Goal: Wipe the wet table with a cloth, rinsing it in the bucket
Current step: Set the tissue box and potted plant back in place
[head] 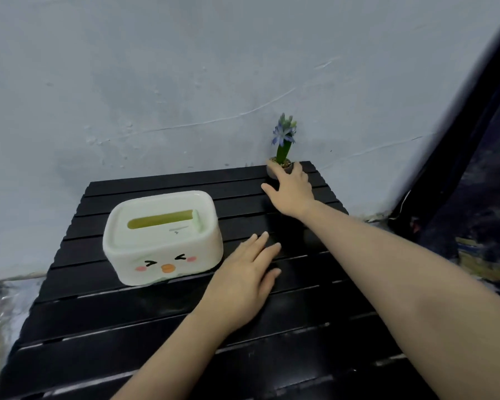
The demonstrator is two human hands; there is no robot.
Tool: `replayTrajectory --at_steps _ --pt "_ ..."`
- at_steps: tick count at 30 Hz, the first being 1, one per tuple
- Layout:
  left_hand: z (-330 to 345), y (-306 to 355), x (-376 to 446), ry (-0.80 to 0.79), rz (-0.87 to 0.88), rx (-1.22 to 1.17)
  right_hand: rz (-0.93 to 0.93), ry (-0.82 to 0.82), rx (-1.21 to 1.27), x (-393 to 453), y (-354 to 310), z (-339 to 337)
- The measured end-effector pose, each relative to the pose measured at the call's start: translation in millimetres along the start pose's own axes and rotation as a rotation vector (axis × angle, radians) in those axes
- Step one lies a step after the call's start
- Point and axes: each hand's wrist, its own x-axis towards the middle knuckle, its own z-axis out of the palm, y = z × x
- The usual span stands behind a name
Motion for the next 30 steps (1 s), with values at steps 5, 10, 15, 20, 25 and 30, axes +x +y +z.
replayTrajectory --at_steps 5,10,15,20,25,30 --pt "13 -6 -1 -0.039 0.018 0.075 -0.002 -0.027 0.006 32 4 4" --pt "17 -8 -3 -0.002 0.014 0.064 -0.041 0.025 0.129 48 6 10" --pt "15 -10 -3 -0.022 0.017 0.046 -0.094 0.037 0.182 40 2 11" --pt "2 -4 -10 -0.011 -0.016 -0.01 -0.2 -0.003 0.256 3 -9 3" --pt "-26 7 -35 0.052 -0.086 -0.066 -0.305 -0.036 0.316 -53 -16 -10" --pt "-49 10 -76 0.13 -0.18 -0.003 -0.373 -0.061 0.325 -100 -23 -13"
